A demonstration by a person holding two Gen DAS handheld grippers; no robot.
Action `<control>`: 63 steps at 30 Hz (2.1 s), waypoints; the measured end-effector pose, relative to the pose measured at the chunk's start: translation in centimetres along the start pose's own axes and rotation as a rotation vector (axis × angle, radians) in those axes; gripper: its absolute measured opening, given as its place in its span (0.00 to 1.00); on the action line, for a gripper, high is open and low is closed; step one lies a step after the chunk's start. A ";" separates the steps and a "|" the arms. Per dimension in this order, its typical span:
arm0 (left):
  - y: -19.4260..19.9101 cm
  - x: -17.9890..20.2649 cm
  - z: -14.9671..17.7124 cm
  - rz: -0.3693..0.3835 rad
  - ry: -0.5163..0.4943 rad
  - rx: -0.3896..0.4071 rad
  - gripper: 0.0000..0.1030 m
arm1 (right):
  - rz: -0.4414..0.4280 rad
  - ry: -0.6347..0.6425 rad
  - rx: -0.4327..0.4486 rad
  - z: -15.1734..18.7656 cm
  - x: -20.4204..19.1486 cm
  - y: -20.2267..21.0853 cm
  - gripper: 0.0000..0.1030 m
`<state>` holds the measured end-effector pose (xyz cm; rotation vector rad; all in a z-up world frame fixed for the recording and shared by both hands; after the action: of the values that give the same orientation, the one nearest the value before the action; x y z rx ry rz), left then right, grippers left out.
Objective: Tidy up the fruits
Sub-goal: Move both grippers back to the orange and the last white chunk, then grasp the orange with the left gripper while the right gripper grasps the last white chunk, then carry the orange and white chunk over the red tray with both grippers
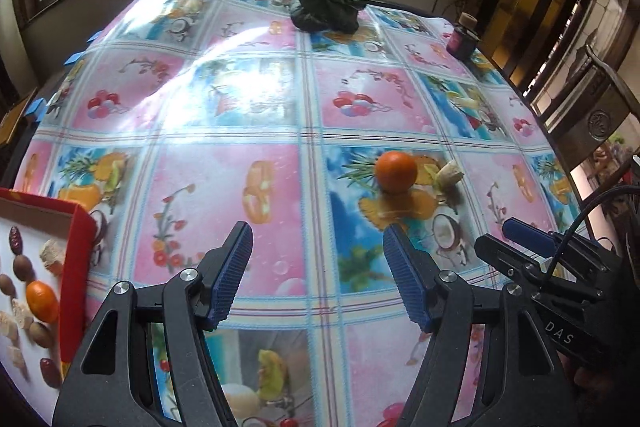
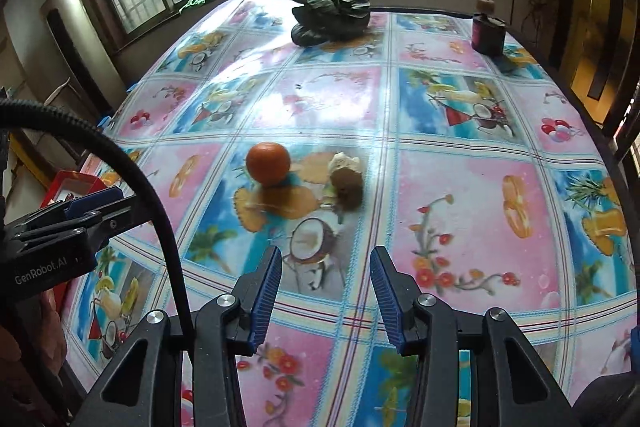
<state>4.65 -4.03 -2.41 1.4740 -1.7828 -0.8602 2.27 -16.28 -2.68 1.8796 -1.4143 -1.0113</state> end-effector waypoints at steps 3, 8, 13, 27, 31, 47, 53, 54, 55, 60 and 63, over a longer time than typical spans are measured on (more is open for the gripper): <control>-1.4 1.6 -0.7 0.021 -0.037 -0.015 0.66 | 0.004 -0.023 0.003 -0.1 1.0 -0.2 0.44; -3.4 4.0 -2.2 0.052 -0.083 -0.027 0.66 | 0.006 -0.037 -0.001 -0.5 2.0 -0.9 0.44; -5.7 5.4 -3.0 0.056 -0.118 -0.052 0.66 | 0.010 -0.055 -0.002 -1.0 3.0 -1.4 0.44; -5.1 2.2 -3.4 0.015 -0.071 -0.003 0.33 | -0.022 -0.042 0.002 -4.2 2.2 -3.9 0.44; -4.4 0.9 -2.8 0.004 -0.042 -0.014 0.33 | -0.011 0.009 -0.027 -4.6 1.5 -5.7 0.26; 1.1 -5.8 0.2 -0.120 0.047 0.039 0.33 | -0.124 0.069 0.002 -2.7 -4.7 -2.6 0.23; 3.6 -9.6 1.8 -0.194 0.079 0.064 0.33 | -0.198 0.147 0.000 -2.2 -10.4 -2.3 0.23; 4.0 -10.2 2.0 -0.203 0.084 0.068 0.33 | -0.206 0.160 -0.001 -2.1 -11.3 -2.3 0.23; 4.4 -10.7 2.2 -0.212 0.090 0.073 0.33 | -0.217 0.174 -0.002 -2.0 -12.2 -2.2 0.23; 6.3 -13.8 3.2 -0.257 0.123 0.092 0.33 | -0.265 0.241 -0.007 -1.6 -16.6 -2.3 0.23; 7.4 -15.7 3.8 -0.282 0.145 0.102 0.33 | -0.290 0.274 -0.012 -1.4 -19.0 -2.3 0.23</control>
<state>-0.20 12.82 0.26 1.8371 -1.5557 -0.7843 1.76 2.58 0.63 2.1616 -0.9977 -0.8467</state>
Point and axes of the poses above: each gripper's, at about its wrist camera, not at the fingertips, and y roughly against the way its jaws point, x to its right, z to its underside, the point moved 9 cm from there along -y, roughly the way its jaws point, and after that the axes turned 3 degrees about -z, right-handed, at the moved point
